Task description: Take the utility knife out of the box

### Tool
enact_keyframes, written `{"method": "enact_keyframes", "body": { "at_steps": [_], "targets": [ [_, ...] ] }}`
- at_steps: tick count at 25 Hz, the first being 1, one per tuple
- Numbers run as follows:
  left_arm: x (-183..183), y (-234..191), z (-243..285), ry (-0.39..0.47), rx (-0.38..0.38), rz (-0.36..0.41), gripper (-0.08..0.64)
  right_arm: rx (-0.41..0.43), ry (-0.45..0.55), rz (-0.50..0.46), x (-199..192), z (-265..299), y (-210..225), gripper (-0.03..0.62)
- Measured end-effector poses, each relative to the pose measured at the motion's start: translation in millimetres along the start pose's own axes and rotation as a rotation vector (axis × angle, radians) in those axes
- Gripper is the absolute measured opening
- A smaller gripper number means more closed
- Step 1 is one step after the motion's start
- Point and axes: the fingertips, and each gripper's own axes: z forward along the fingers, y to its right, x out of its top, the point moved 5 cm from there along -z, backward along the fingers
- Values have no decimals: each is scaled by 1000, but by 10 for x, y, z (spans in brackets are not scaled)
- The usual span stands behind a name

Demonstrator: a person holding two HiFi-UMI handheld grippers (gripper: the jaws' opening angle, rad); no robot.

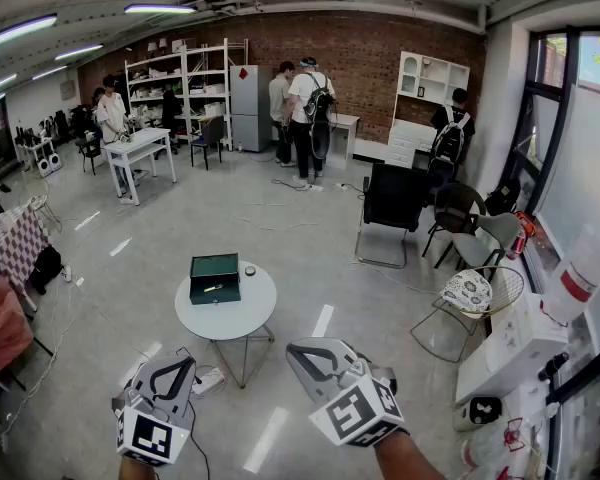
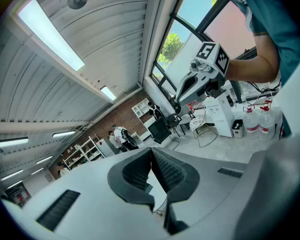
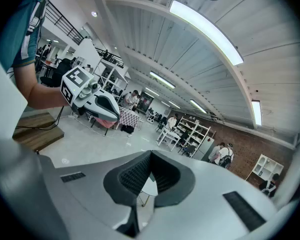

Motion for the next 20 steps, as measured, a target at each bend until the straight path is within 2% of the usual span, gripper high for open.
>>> {"method": "enact_keyframes", "body": {
  "at_steps": [5,20],
  "targets": [
    [-3,-112,37,6,-2,4,18,-4,-2,16,81,71,59,37],
    [-461,-501,107,11,-26,-7,18,-6,-9,40,196,629,-61,40]
  ]
}}
